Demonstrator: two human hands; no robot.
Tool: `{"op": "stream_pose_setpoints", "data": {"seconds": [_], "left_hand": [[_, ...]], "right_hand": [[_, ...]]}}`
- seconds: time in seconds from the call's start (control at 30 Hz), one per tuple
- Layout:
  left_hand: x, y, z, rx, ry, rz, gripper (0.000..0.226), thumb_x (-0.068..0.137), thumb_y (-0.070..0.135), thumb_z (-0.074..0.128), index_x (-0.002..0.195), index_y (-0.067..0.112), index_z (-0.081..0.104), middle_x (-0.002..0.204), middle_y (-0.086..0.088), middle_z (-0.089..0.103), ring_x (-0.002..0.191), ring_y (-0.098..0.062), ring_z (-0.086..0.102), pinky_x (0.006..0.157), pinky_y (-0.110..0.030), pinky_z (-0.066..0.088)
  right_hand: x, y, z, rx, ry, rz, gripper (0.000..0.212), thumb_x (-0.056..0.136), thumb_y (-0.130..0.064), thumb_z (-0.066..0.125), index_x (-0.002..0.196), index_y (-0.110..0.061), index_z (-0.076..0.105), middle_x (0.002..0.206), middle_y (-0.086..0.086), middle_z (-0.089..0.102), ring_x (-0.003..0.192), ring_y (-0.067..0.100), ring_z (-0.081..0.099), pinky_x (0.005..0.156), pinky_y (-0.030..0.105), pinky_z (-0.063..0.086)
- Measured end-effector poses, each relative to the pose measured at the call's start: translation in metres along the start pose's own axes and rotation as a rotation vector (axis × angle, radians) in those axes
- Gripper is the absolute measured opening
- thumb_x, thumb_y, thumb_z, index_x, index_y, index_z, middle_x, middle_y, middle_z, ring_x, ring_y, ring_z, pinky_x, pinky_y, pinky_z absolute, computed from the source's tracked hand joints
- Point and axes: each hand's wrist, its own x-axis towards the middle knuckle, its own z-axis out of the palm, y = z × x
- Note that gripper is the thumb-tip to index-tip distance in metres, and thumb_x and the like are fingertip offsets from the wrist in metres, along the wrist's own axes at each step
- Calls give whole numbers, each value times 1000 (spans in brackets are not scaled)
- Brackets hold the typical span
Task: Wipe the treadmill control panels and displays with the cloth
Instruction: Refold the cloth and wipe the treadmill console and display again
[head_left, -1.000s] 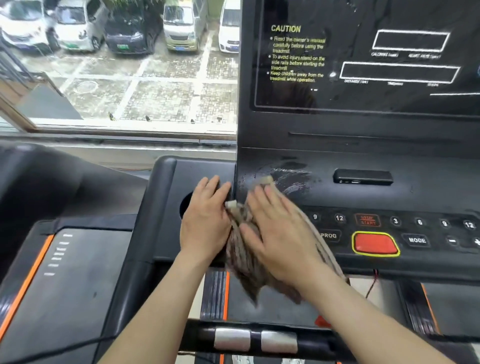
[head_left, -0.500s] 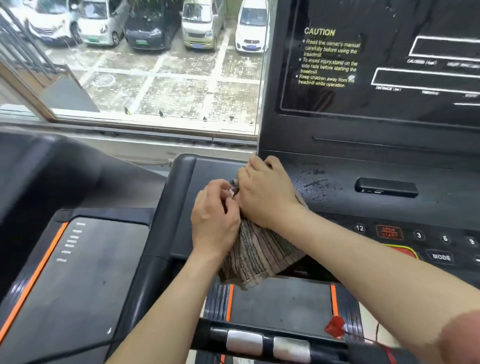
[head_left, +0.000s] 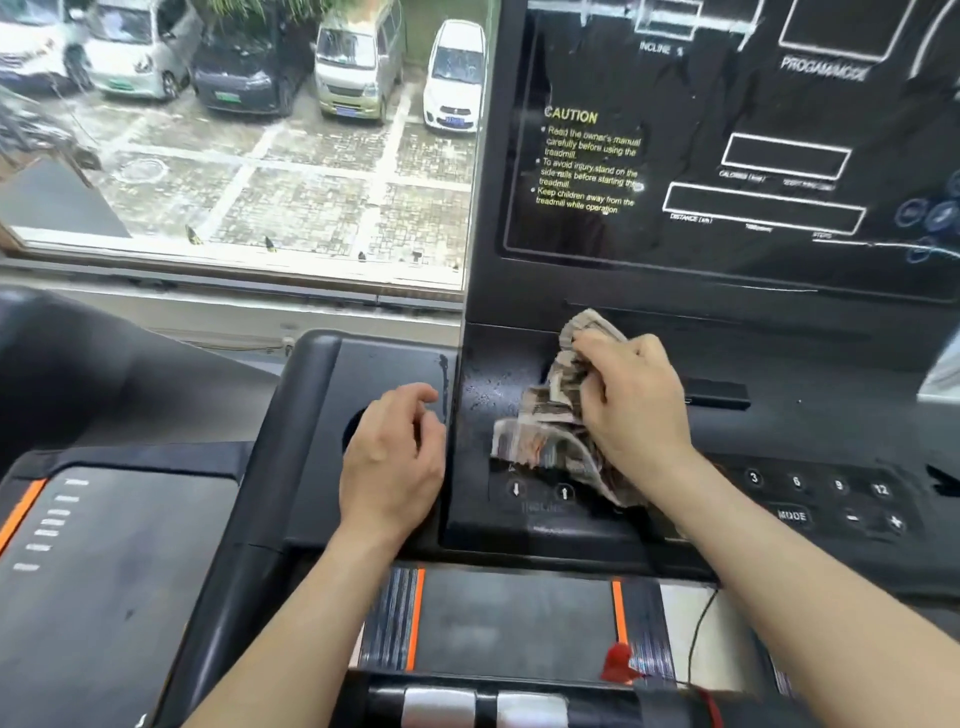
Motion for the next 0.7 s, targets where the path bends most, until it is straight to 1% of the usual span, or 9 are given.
{"op": "stream_pose_setpoints", "data": {"seconds": [0.03,0.1,0.17,0.2,0.33,0.43,0.57,0.63,0.7], "left_hand": [[-1,0,1,22,-17,9,20,87,25,44,99,20,60,87,10,58,84,-9,50,74,-22,34],[-1,0,2,66,-41,33,17,87,28,46,96,22,60,86,11,58,84,-10,51,73,-23,36],[-2,0,3,98,-54,89,21,88,31,45,95,22,63,88,9,60,86,-11,52,74,-23,38],[-2,0,4,105,-58,121,25,90,33,43,96,21,64,89,7,62,87,-13,54,75,-25,40],[-1,-1,3,98,-21,119,32,92,32,35,92,16,62,86,-1,62,83,-19,52,77,-29,37],[-2,2,5,170,-41,180,30,93,28,34,92,13,60,86,-2,59,83,-20,51,77,-30,37],[-3,2,11,300,-94,251,23,90,26,40,95,11,56,89,-4,55,83,-26,50,73,-42,46],[-2,2,12,320,-81,242,24,88,27,40,96,10,55,90,-5,54,82,-27,49,71,-43,47],[-4,3,13,338,-79,240,27,88,29,39,97,9,55,90,-7,54,83,-28,49,71,-43,47]], "right_hand": [[0,-8,3,92,31,56,29,80,1,57,105,-12,64,92,0,64,83,20,46,74,33,43],[-9,-26,16,159,-3,123,32,87,-13,54,119,-9,60,121,11,60,106,26,51,94,30,38],[-34,-48,31,-3,-235,75,53,94,-38,39,138,-11,48,151,14,35,133,33,35,111,39,30],[-45,-56,36,-60,-346,9,62,94,-46,30,145,-13,40,158,11,25,140,34,27,115,43,27],[-48,-70,36,8,-478,-260,60,96,-46,28,148,-17,37,157,3,29,143,29,27,114,44,27],[-31,-31,23,51,-547,-354,53,99,-45,29,149,-26,34,158,-6,27,144,19,20,114,39,22],[-56,56,-11,-64,-467,-108,54,100,-50,25,151,-34,29,158,-17,14,147,6,8,115,42,26],[-68,59,-17,-107,-461,-21,57,98,-53,19,151,-34,25,157,-19,7,146,1,3,116,41,24],[-68,32,-11,-105,-454,7,59,98,-51,18,151,-29,28,160,-13,13,147,6,7,116,42,23]]}}
